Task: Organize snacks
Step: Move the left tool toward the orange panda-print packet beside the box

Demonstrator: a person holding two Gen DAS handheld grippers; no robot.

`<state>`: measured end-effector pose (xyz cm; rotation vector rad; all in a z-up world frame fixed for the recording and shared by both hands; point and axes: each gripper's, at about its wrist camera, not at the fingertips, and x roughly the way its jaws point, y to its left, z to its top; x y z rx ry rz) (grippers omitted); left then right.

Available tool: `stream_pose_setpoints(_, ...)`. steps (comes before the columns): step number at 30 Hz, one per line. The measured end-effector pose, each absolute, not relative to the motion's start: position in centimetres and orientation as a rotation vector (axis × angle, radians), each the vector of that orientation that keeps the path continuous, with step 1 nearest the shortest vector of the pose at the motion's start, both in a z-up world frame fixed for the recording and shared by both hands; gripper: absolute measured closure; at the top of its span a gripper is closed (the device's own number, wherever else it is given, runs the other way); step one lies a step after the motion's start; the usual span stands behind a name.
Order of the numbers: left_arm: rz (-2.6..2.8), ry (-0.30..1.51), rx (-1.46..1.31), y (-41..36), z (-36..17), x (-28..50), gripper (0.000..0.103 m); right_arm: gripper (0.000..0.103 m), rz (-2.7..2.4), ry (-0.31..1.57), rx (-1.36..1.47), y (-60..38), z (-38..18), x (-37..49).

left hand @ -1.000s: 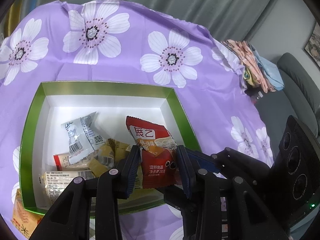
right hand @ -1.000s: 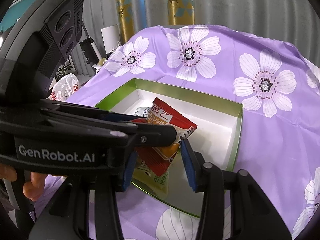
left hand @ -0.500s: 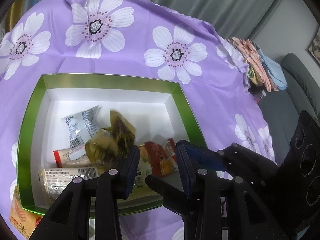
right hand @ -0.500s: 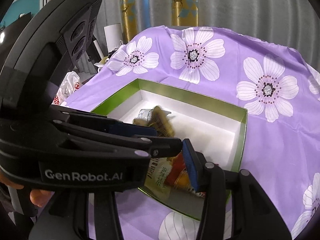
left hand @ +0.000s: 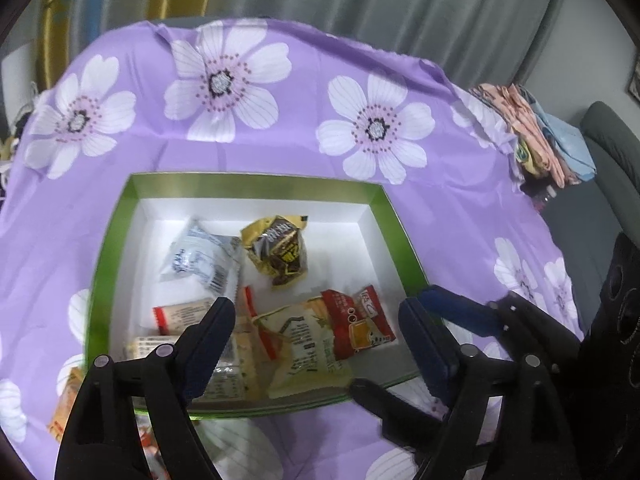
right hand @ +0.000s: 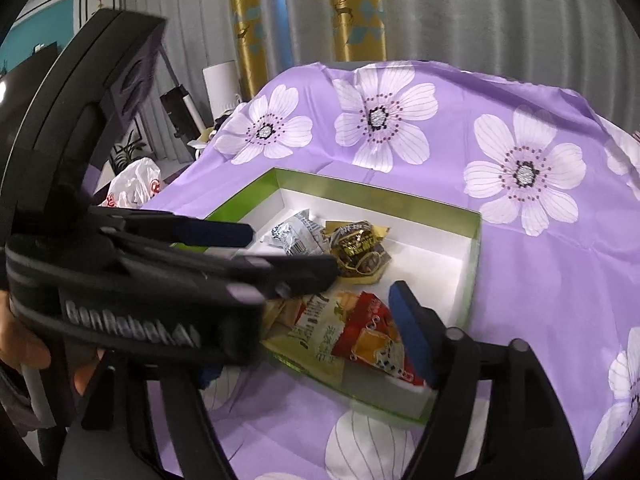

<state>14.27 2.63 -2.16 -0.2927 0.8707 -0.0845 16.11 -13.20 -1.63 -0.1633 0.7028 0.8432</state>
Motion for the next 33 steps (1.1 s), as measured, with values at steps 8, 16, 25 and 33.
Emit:
stream_pose_setpoints(8,-0.037,0.778,-0.287,1.6,-0.6,9.6,0.005,0.016,0.825,0.733,-0.076,-16.4,-1.6,12.8)
stream_pose_setpoints(16,-0.069,0.809,-0.288,-1.8,-2.2,4.1,0.005,0.014,0.79,0.835,-0.063,-19.2,-3.7,8.8)
stream_pose_setpoints(25,-0.063,0.841,-0.372,-0.5,-2.9,-0.3,0.005,0.014,0.798,0.841,-0.069,-19.7,-3.3,6.2)
stream_pose_setpoints(33,0.094,0.828,-0.523,5.8,-3.7,-4.2,0.005,0.014,0.856,0.827,-0.092,-18.3,-2.8,4.0)
